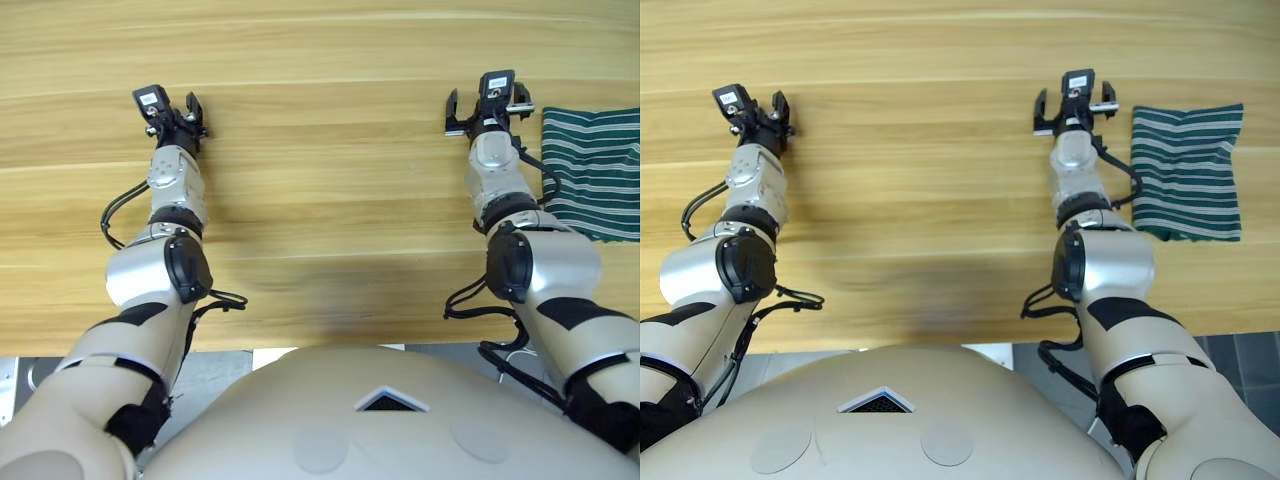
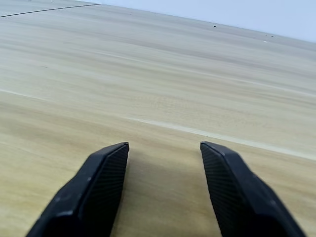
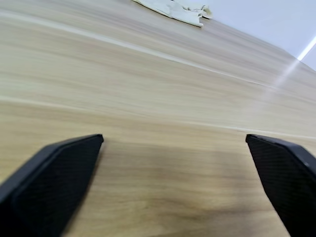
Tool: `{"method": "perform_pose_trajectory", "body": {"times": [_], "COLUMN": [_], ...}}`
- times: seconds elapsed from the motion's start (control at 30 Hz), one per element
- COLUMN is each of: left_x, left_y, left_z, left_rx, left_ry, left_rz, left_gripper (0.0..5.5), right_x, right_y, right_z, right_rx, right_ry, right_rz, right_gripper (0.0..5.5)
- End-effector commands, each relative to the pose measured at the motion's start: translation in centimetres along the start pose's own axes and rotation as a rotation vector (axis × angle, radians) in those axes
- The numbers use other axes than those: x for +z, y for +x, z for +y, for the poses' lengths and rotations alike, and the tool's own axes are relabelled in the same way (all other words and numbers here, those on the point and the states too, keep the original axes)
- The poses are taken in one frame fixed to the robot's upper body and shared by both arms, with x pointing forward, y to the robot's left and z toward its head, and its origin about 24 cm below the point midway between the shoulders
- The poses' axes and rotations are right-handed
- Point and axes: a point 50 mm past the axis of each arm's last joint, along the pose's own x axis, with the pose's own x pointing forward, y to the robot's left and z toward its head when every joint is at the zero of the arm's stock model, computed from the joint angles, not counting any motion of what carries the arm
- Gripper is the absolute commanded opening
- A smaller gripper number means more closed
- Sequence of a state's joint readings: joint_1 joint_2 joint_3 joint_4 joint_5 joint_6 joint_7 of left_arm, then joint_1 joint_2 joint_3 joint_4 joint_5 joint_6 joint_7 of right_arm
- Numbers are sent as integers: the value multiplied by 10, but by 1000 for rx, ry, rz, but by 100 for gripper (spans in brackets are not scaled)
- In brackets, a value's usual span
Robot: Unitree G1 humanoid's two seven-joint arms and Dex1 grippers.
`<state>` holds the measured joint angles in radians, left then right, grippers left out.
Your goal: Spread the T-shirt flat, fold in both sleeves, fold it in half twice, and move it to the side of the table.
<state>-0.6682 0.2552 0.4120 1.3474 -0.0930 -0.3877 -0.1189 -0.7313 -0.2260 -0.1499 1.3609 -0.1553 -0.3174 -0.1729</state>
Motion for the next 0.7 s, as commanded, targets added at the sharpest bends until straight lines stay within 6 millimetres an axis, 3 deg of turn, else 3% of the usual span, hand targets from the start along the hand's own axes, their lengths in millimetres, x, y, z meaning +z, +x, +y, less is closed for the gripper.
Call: {"method": "perform_pose_trajectory", "body": {"times": [0.03,0.47,0.7], "left_x": [-3,1,2], "left_y": [-1,-1,0], "left_z": [7,24,16], "left_rx": [24,78,56], "left_ry": [-8,-47,-78], "left_rz": [23,35,22], "left_gripper": [271,271,271], "right_x": [-7,1,-1], "right_y": [-3,-2,-1], "right_z": [1,13,5], "right_rx": [-7,10,-1], "right_ry": [-36,-82,-106], "right_rz": [14,-18,-10], "right_gripper": [534,534,534]}}
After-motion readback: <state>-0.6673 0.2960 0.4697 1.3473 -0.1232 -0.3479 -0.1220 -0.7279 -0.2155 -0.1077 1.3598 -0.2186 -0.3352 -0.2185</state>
